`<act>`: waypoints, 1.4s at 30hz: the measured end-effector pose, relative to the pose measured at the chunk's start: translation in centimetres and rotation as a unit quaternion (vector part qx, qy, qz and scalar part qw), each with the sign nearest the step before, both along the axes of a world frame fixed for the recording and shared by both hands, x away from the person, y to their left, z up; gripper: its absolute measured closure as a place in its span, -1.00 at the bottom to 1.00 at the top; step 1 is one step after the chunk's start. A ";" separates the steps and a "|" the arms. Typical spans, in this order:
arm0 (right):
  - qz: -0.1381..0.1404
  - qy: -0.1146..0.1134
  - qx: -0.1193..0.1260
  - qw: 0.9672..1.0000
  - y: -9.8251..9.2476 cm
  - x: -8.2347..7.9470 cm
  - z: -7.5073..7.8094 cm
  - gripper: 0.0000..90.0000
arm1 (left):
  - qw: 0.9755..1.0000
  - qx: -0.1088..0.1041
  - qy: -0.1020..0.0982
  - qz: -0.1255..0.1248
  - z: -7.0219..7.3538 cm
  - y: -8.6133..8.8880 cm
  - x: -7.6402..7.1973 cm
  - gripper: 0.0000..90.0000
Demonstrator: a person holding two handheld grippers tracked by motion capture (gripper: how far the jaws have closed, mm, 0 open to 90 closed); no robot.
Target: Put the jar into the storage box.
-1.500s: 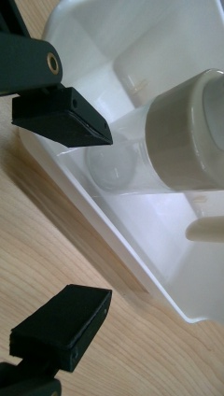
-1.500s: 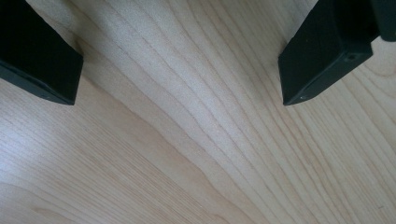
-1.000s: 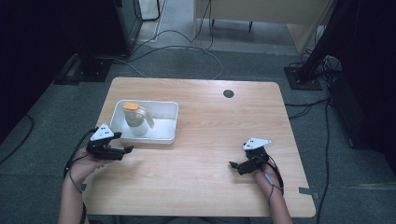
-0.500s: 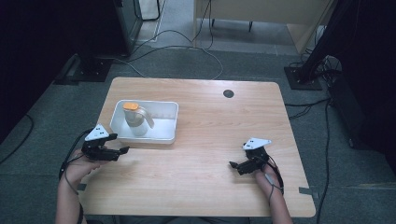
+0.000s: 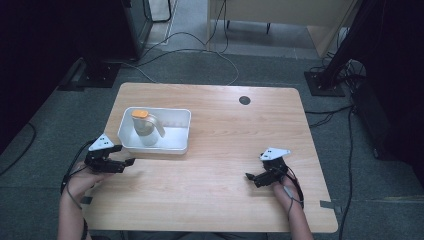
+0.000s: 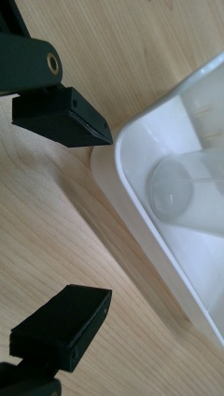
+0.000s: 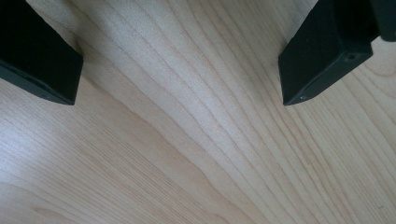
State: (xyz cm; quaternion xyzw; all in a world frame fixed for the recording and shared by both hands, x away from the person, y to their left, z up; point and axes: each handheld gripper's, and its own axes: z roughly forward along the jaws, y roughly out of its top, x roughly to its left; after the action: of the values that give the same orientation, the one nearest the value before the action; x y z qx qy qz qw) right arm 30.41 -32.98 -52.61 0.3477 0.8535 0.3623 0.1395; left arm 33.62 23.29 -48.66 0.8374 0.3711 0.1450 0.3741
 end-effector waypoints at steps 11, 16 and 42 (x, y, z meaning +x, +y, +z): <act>0.000 0.000 0.000 1.000 0.0 0.0 0.0 -1.00 | 1.000 0.020 -0.013 0.010 -1.3 -0.1 0.5 -0.52; 0.000 0.000 0.000 1.000 0.0 0.0 0.0 -1.00 | 1.000 0.022 -0.011 0.010 -1.9 -0.3 0.7 -0.52; 0.000 0.000 0.000 1.000 0.0 0.0 0.0 -1.00 | 1.000 0.013 -0.017 0.021 -3.1 -0.2 1.0 -0.55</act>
State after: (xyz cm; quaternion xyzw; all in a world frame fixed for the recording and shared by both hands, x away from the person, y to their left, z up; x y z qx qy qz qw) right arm 30.41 -32.98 -52.61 0.3475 0.8535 0.3623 0.1396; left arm 34.67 23.08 -51.75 0.8314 0.3805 0.1721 0.3665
